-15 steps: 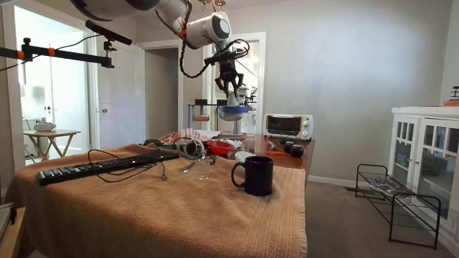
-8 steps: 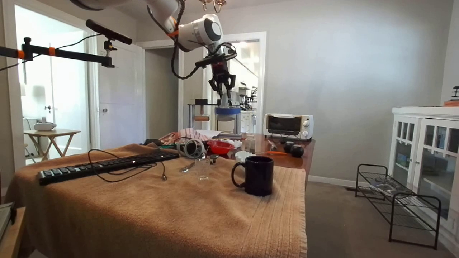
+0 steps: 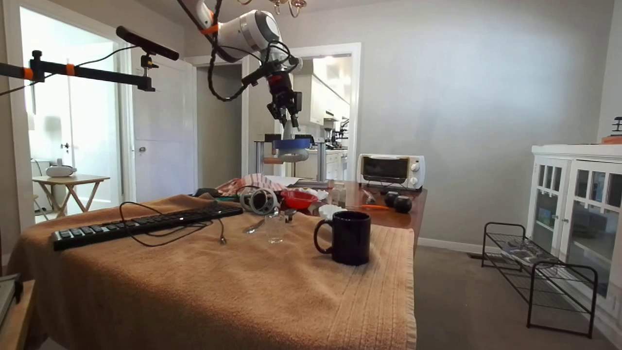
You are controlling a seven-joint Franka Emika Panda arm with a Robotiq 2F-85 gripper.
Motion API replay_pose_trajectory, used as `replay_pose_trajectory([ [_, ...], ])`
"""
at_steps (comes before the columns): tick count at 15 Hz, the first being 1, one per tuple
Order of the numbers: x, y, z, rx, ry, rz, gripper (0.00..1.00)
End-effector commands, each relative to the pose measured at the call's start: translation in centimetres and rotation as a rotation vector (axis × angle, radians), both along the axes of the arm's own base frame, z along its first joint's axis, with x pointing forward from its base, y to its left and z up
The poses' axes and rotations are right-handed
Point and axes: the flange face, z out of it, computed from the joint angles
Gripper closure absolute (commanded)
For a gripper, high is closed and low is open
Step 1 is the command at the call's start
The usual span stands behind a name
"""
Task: Move the controller forward
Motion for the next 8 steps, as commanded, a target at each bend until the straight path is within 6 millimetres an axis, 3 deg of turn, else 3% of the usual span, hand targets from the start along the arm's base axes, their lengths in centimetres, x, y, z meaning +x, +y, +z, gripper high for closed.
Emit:
replay_pose_trajectory([
  [1, -0.8, -0.1, 0.0, -0.002, 0.012, -0.011, 0.61],
  [5, -2.9, -0.8, 0.0, -0.007, 0.036, -0.021, 0.61],
  [6, -3.0, -0.9, 0.0, -0.007, 0.037, -0.022, 0.86],
  [8, -3.0, -2.2, -0.8, 0.000, 0.066, 0.002, 0.86],
])
